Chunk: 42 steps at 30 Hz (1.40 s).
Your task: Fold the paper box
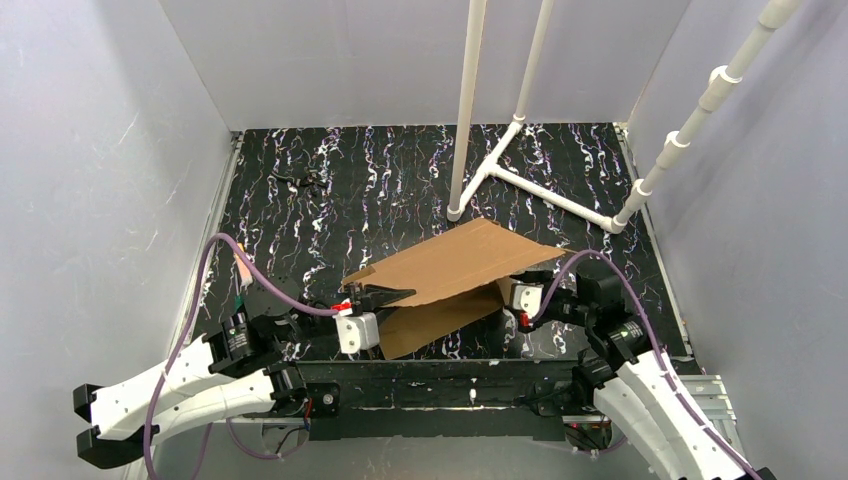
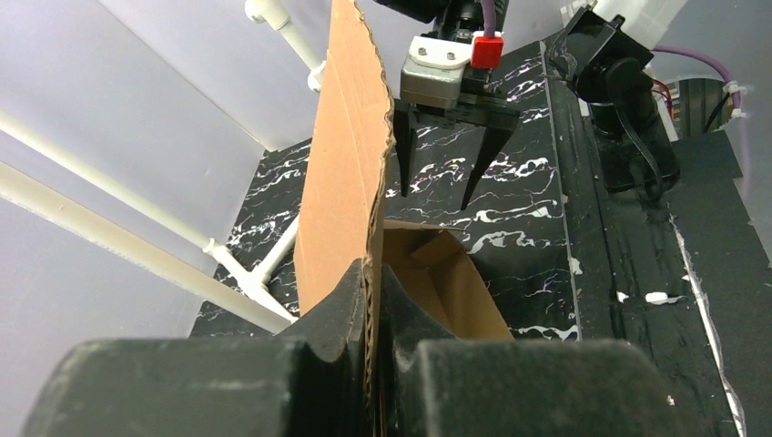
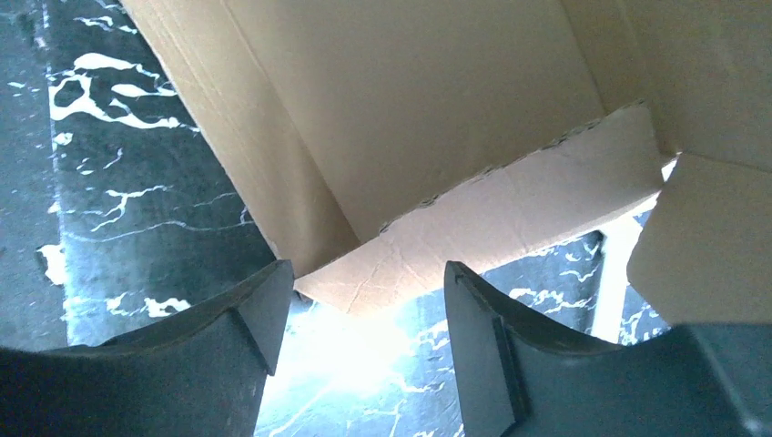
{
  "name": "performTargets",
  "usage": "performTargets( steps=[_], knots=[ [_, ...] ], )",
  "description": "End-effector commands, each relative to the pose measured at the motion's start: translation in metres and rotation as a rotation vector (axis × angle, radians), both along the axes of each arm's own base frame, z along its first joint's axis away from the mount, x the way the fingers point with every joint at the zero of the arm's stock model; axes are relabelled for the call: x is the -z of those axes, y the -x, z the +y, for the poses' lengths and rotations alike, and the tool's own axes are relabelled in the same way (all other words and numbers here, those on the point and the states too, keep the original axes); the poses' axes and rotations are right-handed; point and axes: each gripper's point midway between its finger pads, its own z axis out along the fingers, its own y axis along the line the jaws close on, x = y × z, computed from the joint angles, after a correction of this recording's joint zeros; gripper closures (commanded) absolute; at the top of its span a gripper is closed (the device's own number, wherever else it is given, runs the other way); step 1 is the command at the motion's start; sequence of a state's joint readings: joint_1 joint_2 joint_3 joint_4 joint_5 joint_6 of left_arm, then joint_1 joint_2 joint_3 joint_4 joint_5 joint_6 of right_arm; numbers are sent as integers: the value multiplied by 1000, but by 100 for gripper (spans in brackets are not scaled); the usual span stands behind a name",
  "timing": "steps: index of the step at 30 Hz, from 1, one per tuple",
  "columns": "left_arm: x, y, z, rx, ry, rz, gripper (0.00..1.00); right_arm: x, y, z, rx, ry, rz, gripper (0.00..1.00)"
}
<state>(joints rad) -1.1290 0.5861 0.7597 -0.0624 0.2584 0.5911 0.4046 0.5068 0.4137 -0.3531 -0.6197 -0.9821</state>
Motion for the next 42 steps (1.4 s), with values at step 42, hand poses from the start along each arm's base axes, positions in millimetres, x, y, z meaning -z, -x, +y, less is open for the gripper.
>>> performTargets(
  steps=[42],
  knots=[
    [-51, -113, 34, -447, 105, -153, 100, -51, -89, -7, 388, -264, 437, 20]
  ],
)
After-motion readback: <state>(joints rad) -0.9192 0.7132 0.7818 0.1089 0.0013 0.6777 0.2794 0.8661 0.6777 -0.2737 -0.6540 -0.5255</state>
